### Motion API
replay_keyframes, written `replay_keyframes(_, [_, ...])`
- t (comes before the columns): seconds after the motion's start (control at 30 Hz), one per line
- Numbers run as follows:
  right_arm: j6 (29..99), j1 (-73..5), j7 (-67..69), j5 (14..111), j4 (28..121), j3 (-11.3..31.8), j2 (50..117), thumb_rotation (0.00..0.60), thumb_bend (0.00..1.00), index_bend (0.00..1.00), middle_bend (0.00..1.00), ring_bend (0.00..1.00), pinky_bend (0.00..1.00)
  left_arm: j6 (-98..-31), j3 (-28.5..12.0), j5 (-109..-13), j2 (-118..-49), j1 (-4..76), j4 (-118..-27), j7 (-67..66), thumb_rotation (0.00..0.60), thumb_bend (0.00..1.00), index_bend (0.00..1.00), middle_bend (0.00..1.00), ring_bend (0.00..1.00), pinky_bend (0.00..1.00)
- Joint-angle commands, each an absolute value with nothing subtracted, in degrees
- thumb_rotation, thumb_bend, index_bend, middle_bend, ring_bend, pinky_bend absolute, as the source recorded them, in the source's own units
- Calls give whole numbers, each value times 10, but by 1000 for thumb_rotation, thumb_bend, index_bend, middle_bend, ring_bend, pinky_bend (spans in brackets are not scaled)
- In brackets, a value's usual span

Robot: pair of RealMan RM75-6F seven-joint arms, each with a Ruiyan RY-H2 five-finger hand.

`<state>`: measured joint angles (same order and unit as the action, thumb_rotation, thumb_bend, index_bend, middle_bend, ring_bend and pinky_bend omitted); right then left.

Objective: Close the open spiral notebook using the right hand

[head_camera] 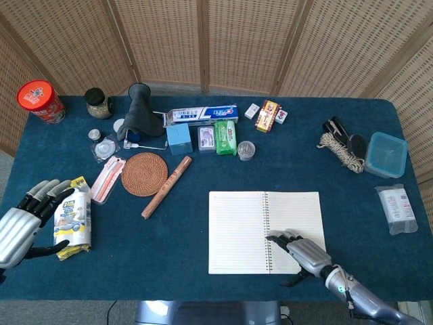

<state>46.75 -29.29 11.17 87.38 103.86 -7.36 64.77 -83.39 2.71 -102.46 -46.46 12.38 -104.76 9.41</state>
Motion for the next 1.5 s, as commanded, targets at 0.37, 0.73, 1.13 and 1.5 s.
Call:
replay_keyframes(0.37, [501,-289,110,888,1043,-60,644,470,1,65,61,0,0,-832,28,-1023,-467,124,-1044,98,600,4,0,0,0,55])
replay_keyframes(0.73, [430,-354,105,825,978,1,688,363,0,75,61,0,0,-842,30,-1021,-465,117,-1037,106,600,4,0,0,0,55])
replay_keyframes(1.13, [361,-387,113,787,950,2,699,310,0,97,79,0,0,-843,29,-1019,-462,116,-1038,106,600,4,0,0,0,55])
replay_keyframes(1.5, [364,-376,95,788,949,-23,684,304,0,100,80,0,0,-840,30,-1022,-461,117,-1045,100,600,4,0,0,0,55])
